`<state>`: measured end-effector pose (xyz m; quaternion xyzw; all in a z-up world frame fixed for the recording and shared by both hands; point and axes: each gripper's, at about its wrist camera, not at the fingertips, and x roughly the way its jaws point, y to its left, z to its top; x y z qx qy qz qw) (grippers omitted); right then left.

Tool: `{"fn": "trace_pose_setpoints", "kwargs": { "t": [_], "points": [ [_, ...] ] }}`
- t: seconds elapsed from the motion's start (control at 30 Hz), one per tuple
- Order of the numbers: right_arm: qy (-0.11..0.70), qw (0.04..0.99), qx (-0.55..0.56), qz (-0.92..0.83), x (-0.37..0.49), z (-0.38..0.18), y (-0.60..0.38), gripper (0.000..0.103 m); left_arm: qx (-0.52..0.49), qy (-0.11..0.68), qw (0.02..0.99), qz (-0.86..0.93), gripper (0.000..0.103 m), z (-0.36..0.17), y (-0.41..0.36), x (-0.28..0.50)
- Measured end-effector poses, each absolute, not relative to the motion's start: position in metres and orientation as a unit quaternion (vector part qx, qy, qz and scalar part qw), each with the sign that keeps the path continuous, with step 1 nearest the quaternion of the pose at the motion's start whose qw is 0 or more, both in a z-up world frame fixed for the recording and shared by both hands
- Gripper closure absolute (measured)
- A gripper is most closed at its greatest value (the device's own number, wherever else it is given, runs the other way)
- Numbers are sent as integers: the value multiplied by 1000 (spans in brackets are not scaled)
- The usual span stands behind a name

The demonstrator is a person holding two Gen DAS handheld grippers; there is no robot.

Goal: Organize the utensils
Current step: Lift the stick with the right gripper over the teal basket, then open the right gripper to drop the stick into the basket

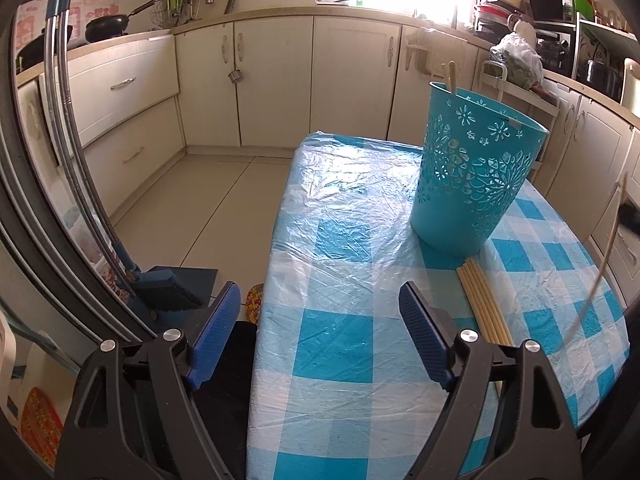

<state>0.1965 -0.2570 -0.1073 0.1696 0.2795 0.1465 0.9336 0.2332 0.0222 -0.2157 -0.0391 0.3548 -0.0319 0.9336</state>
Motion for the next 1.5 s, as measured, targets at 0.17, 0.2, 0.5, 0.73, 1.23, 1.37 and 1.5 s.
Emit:
{"fn": "trace_pose_setpoints", "kwargs": {
  "t": [0.17,0.2,0.5,0.73,1.23,1.37,1.5],
  "points": [
    [236,940,177,173,208,-70,-252,97,-43,358,932,-32,25,-218,21,235],
    [227,941,176,178,211,-62,-250,97,-43,359,932,-32,25,-218,21,236],
    [189,949,156,199,228,-11,-241,98,-48,361,931,-35,25,-219,21,237],
    [153,956,142,205,247,26,-237,98,-54,364,929,-38,25,-221,20,238],
    [259,946,91,171,322,-48,-202,98,-59,365,928,-40,25,-221,23,239],
    [271,943,101,164,318,-52,-207,98,-55,364,929,-39,25,-221,22,239],
    [248,950,102,163,298,-42,-214,98,-54,363,929,-37,25,-221,21,239]
  ]
}}
